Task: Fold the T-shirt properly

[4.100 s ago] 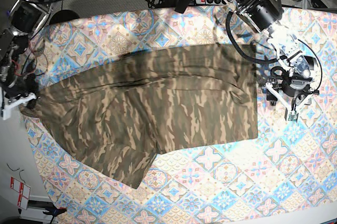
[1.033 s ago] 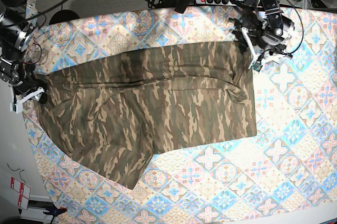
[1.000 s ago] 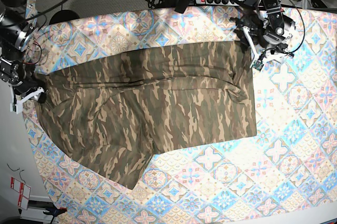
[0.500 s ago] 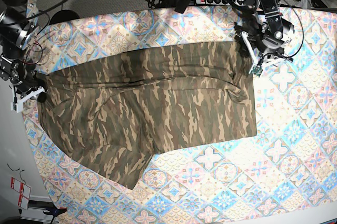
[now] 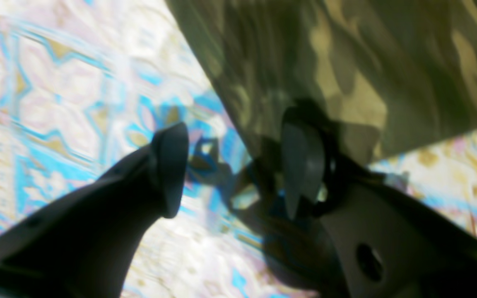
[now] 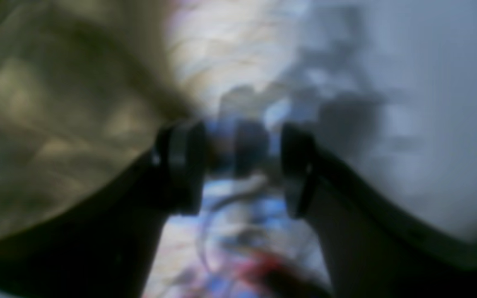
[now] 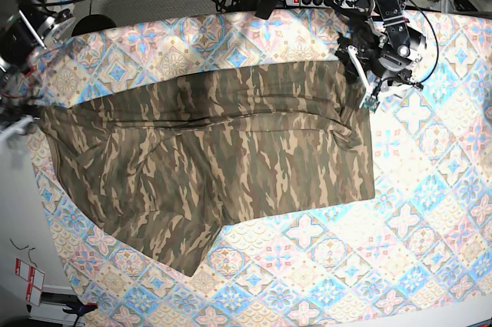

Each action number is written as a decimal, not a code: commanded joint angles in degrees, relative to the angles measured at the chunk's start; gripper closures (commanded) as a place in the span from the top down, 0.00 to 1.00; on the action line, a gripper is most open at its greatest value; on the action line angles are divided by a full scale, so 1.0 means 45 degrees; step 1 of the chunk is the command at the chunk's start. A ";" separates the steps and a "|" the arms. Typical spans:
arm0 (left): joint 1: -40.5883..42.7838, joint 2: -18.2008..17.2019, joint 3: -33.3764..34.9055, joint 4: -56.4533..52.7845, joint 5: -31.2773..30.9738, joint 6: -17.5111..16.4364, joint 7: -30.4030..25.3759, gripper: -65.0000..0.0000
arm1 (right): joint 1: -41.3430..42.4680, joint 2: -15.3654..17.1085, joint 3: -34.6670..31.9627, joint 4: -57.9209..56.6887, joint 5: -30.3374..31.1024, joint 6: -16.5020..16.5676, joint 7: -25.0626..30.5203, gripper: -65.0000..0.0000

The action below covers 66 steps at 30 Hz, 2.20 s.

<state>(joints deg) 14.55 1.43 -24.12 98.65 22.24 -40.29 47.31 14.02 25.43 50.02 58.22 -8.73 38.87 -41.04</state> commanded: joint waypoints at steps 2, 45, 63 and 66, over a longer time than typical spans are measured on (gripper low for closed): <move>-0.0116 -0.0015 0.0017 0.0280 -0.0107 0.0065 -0.0149 0.54 | -0.0117 -0.0640 0.0479 0.2037 0.0192 0.0251 -0.1069 0.44; -0.0449 0.0473 0.0036 0.0241 -0.0009 0.0065 -0.0130 0.54 | -0.0156 -0.1969 0.2276 -0.2593 0.5525 0.0251 -0.2163 0.63; -0.1503 0.0434 -0.0491 -0.3959 0.0030 0.0065 -0.0149 0.53 | 0.0039 -0.1949 0.2198 -0.2534 0.5486 0.0251 -0.2143 0.63; -0.1543 0.0317 -0.0413 -0.4369 0.0010 0.0065 -0.0208 0.52 | 0.0000 -0.1949 0.2198 -0.2514 0.5486 0.0251 -0.2143 0.59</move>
<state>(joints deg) 6.22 2.87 -25.89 80.58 17.72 -41.52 40.77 13.50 15.84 60.01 46.19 16.32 40.03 -50.41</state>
